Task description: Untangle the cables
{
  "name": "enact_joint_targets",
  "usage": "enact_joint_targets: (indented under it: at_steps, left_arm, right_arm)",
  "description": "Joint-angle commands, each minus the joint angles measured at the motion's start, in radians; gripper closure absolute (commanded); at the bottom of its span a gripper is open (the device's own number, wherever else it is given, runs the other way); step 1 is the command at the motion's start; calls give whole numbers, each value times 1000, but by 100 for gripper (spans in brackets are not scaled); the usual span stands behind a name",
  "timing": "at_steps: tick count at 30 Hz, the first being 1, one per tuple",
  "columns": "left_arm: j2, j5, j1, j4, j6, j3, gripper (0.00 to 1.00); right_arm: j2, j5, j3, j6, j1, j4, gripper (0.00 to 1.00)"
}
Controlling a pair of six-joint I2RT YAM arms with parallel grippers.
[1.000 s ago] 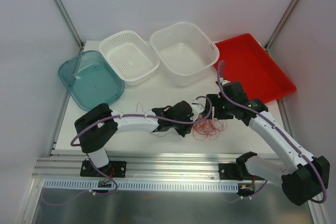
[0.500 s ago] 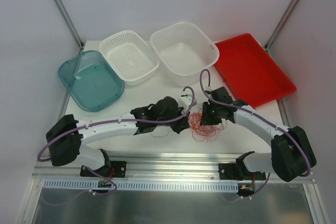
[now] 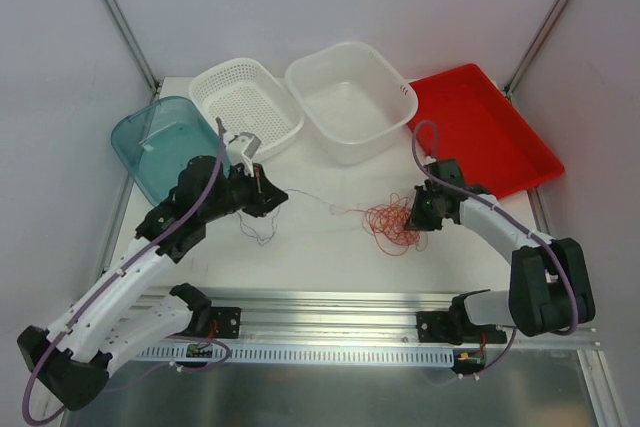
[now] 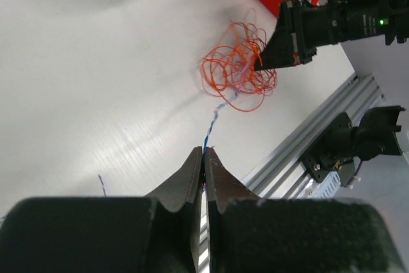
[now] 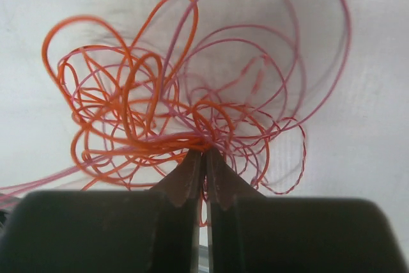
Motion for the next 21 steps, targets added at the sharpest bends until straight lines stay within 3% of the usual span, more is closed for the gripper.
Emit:
enact_joint_targets:
  at_steps: [1,7,16,17,20,21]
  left_arm:
    - [-75,10,100,-159,-4,83,100]
    - [-77,-136,267,-383,68,211,100]
    - [-37,-23,294,-397,85,324,100]
    - [-32,-17,294,-394,85,343,100]
    - [-3,10,294,-394,79,397,100]
    - [15,16,294,-396,74,412,100]
  right_arm:
    - [-18,33,-3,8,-73,-71,99]
    - [-45,15,1,-2,-136,-113,99]
    - [-111,-34,49,-47,-139,-165,98]
    - [-117,-67,52,-51,-139,-165,95]
    - [-134,-100,76,-74,-121,-185,73]
    - [-142,-97,86,-77,-107,-192,58]
